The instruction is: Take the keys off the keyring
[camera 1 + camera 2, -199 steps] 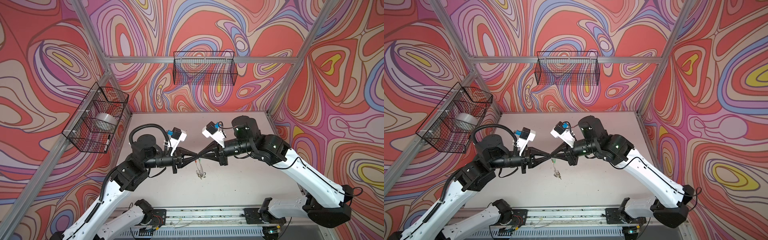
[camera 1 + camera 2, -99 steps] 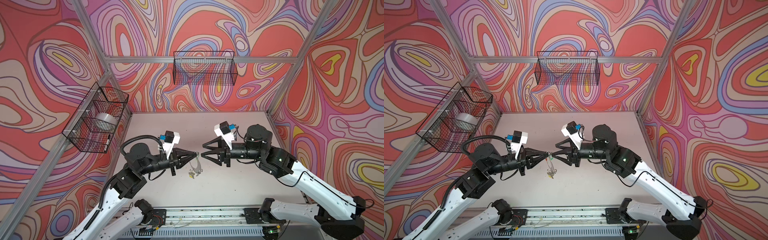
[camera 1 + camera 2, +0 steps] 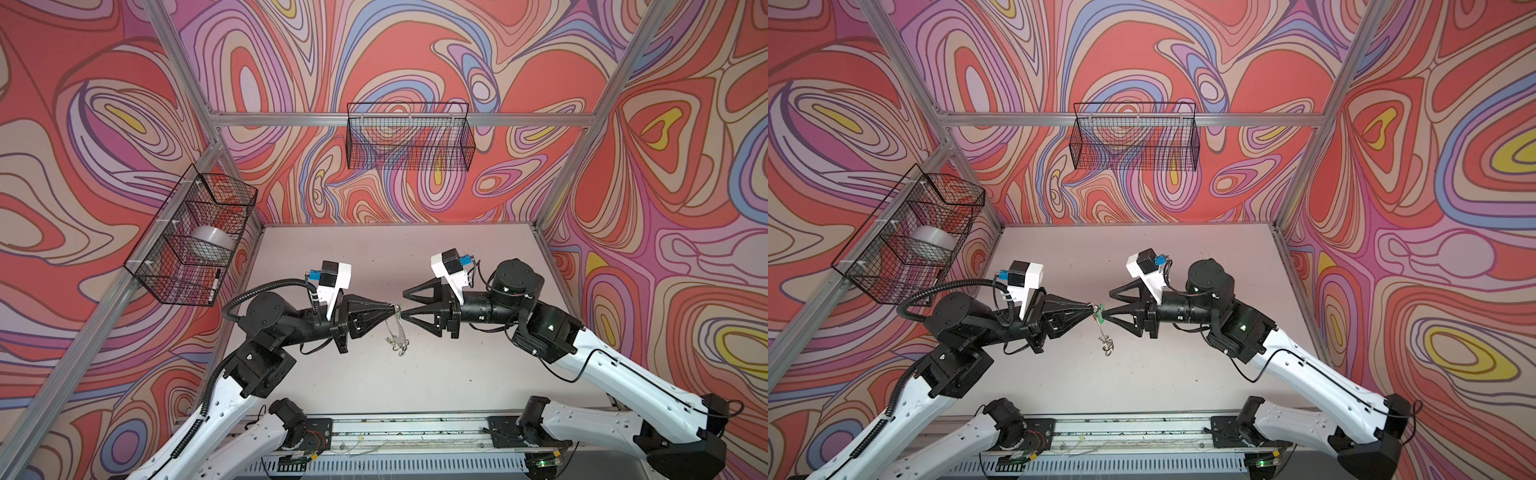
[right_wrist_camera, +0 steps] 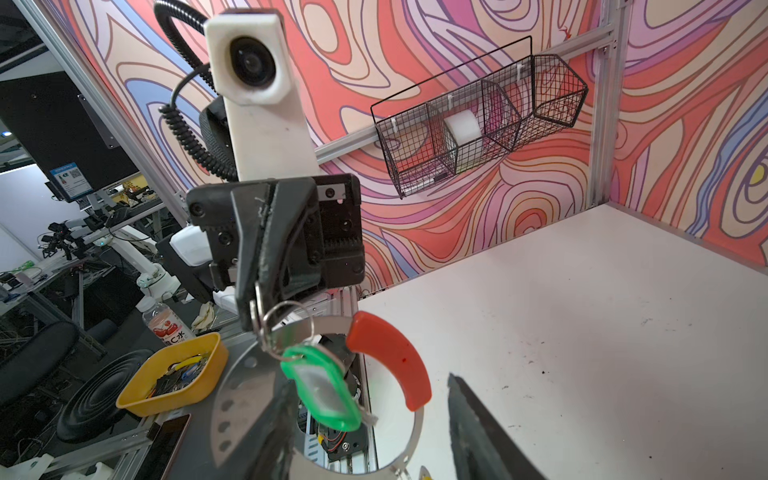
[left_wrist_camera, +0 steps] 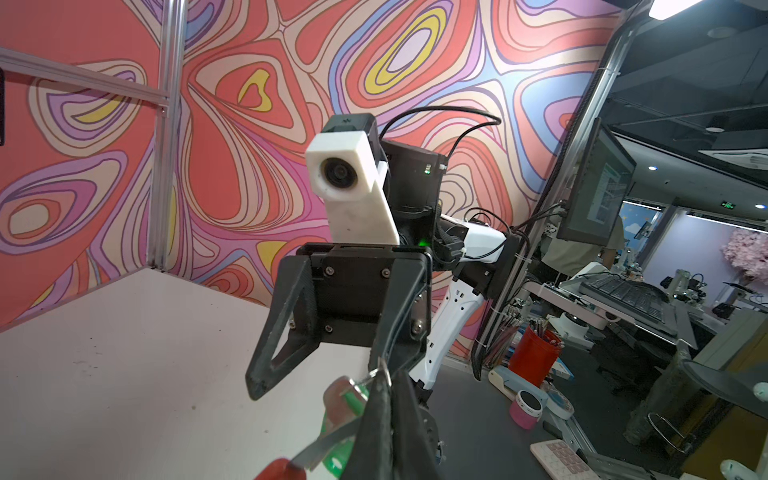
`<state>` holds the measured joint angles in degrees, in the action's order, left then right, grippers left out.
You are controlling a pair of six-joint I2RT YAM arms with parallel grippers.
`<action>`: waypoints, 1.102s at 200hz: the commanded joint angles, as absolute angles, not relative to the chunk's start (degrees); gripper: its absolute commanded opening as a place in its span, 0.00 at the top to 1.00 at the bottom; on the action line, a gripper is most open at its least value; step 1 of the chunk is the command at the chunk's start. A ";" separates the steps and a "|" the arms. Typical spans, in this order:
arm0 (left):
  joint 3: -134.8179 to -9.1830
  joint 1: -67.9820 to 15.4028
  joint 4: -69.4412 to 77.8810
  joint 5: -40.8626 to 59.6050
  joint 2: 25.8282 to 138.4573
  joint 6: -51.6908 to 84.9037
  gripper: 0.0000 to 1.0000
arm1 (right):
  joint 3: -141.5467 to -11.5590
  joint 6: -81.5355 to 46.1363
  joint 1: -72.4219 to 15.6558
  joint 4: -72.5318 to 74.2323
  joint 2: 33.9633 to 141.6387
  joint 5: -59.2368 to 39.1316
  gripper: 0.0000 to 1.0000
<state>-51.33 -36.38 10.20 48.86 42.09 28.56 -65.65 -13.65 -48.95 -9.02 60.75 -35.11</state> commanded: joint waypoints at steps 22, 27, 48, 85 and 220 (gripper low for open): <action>-51.46 -36.30 12.61 50.32 41.58 29.34 1.00 | -66.00 -15.98 -49.26 -5.10 61.50 -40.78 0.43; -51.46 -36.30 12.65 50.17 41.51 29.31 1.00 | -66.01 -16.25 -49.31 -4.89 61.65 -41.16 0.44; -51.33 -36.25 12.07 48.85 41.31 29.01 1.00 | -66.18 -16.93 -49.36 -4.26 62.12 -42.35 0.51; -51.34 -36.30 10.78 47.43 41.22 28.39 1.00 | -66.92 -16.70 -49.75 -4.86 62.57 -43.07 0.68; -51.94 -36.28 9.55 46.55 40.93 27.93 1.00 | -68.02 -16.35 -50.53 -6.31 64.07 -41.67 0.88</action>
